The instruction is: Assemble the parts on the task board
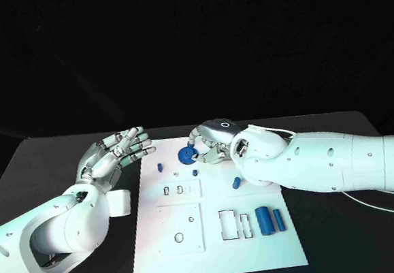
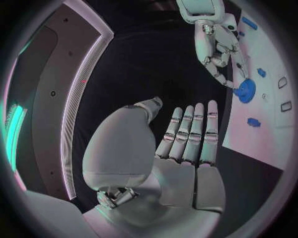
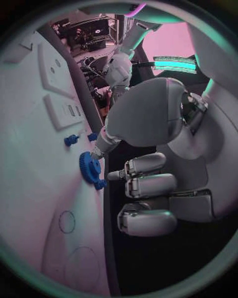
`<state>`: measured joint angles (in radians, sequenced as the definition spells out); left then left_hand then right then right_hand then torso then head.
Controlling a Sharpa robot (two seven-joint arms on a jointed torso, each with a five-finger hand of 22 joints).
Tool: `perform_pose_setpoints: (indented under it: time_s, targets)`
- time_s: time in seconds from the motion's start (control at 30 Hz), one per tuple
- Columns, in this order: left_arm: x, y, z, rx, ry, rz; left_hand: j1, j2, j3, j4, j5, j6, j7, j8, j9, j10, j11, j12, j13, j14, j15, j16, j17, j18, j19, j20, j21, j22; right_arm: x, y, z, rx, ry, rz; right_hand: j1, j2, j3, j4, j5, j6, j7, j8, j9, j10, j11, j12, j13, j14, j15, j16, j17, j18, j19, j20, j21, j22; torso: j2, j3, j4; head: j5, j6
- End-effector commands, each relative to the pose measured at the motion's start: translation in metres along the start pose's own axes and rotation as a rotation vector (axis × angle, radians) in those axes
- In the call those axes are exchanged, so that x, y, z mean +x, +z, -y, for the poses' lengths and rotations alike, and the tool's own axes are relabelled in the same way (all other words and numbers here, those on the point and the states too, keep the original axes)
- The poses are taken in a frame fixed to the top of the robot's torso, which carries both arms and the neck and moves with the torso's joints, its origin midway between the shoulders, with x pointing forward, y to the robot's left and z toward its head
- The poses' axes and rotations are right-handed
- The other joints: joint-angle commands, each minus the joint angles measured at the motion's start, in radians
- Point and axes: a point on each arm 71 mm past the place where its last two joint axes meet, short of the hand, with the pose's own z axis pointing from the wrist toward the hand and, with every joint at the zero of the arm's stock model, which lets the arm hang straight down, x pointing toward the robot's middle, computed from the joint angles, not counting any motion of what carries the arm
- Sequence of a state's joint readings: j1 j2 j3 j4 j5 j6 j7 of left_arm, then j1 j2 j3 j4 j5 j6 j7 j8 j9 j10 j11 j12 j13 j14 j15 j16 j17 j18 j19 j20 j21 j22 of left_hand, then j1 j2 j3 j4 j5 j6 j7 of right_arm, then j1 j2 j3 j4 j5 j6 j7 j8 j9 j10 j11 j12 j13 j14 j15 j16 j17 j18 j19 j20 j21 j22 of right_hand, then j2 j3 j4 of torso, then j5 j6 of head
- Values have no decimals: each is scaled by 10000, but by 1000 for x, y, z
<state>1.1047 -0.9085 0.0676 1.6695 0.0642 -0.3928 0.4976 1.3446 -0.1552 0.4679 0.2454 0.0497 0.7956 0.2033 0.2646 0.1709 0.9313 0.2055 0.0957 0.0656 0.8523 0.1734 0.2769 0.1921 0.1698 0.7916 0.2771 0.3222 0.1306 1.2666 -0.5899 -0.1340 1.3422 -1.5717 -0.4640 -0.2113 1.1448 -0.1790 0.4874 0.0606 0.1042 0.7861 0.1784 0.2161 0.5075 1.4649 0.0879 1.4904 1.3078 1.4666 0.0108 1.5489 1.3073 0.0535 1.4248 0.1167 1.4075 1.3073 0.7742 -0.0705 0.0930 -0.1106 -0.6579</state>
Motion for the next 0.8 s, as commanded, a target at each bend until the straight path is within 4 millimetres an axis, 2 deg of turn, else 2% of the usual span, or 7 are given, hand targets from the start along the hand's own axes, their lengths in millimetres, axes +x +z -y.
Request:
perform_pose_setpoints:
  time_s: [0.03, 0.2, 0.33, 0.43, 0.53, 0.7, 0.8]
  targets:
    - [2, 0, 1, 63, -84, -128, 39, 46, 56, -8, 11, -27, 605, -33, -13, -14, 76, -48, -4, -42, 12, -54, 16, 110, -24, 28, -13, -15, -4, -7, 7, 167, 447, 224, -90, 12, -12, 73, 37, -12, 0, -41, 22, 307, 52, -16, 1691, 792, 86, -34, 1473, 12, 31, 75, -13, 511, -10, -3, 15, -17, 28]
    - [0, 0, 1, 61, -73, -109, 32, 39, 69, -21, 11, -40, 616, -58, -21, -24, 85, -75, -5, -48, 18, -68, 21, 110, -32, 31, -13, -22, -21, -24, 30, 105, 2224, 460, 245, 142, 136, -40, 218, 229, -26, -71, 68, 305, 24, -21, 1690, 769, 63, -61, 1366, 47, -52, 63, -128, 392, -38, -1, -50, 14, 43]
    - [-1, 0, 1, 50, -73, -106, 32, 40, 70, -21, 11, -40, 615, -58, -21, -23, 85, -75, -5, -48, 18, -68, 22, 110, -32, 31, -13, -23, -39, -41, 53, -394, 3628, 920, 1063, 93, 500, -702, 527, 369, -5, -131, 90, 198, 25, -112, 1602, 740, 52, -98, 1260, 93, -196, 41, -306, 212, -71, 35, -164, -5, 66]
    - [-2, 0, 1, 41, -77, -100, 32, 40, 70, -21, 11, -40, 615, -58, -21, -23, 85, -75, -5, -48, 18, -68, 22, 110, -32, 31, -13, -23, -47, -53, 70, -445, 4044, 1015, 1114, 31, 516, -799, 549, 373, 5, -169, 85, 172, 35, -137, 1576, 746, 62, -93, 1286, 80, -163, 48, -271, 264, -101, 86, -240, 9, 87]
    - [-2, 0, 0, 26, -97, -116, 33, 44, 77, -25, 12, -34, 608, -59, -20, -19, 83, -78, -4, -45, 18, -69, 24, 110, -33, 31, -12, -24, -52, -66, 87, -430, 3954, 1014, 1136, 17, 550, -867, 695, 395, 18, -212, 81, 125, 47, -181, 1531, 749, 73, -90, 1303, 81, -168, 57, -281, 261, -112, 133, -296, -90, 118]
    - [-2, 1, -2, -4, -130, -143, 33, 44, 77, -25, 12, -34, 608, -59, -20, -19, 83, -78, -4, -45, 18, -69, 24, 110, -33, 31, -12, -24, -55, -84, 112, -175, 3596, 790, 1129, -24, 540, -898, 741, 397, 22, -239, 76, 95, 50, -210, 1500, 742, 78, -98, 1275, 87, -183, 61, -299, 244, -132, 213, -359, -186, 146]
    - [-1, 1, -4, -26, -156, -166, 33, 44, 77, -25, 12, -34, 608, -59, -20, -19, 83, -78, -4, -45, 18, -69, 24, 110, -33, 31, -12, -24, -52, -93, 126, 57, 3417, 611, 1126, -51, 534, -922, 775, 372, 28, -277, 66, 82, 56, -222, 1488, 744, 81, -96, 1286, 83, -174, 65, -289, 261, -144, 249, -360, -245, 152]
